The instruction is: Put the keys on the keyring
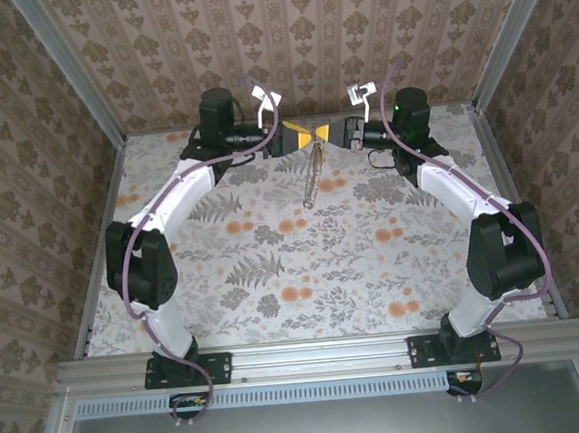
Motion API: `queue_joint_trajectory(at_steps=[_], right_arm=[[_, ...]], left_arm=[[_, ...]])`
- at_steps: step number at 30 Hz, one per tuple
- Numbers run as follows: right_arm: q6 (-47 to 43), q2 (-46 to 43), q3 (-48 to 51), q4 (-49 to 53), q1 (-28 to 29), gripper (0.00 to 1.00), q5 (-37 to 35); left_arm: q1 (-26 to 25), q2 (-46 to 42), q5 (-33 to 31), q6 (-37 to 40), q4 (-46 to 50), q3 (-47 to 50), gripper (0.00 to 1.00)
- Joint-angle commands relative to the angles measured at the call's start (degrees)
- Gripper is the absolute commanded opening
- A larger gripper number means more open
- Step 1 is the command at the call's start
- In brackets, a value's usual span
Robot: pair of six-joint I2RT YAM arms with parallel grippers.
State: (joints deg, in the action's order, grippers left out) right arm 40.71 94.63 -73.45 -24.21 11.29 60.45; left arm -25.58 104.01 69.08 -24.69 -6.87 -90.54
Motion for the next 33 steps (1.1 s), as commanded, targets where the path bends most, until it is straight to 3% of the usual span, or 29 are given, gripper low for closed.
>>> queue_joint_trajectory(at_steps=[1,10,33], right_arm=[[0.26,-1.20,0.06,-3.84,0.27,0.00,1.25],[0.34,-1.12,0.32,-4.26,0.39,0.00,1.34],[-0.62,-1.29,0.57,-2.98,0.38,0.00,1.12]], left_arm=[[-0.23,0.72,1.14,-1.15,-2.24,-2.27,0.36],[-0.17,1.88,0.44,-1.42,-2.27,-2.65,0.36],[-2.54,1.74,-0.33,-1.42,-2.66,-2.14,0.17]])
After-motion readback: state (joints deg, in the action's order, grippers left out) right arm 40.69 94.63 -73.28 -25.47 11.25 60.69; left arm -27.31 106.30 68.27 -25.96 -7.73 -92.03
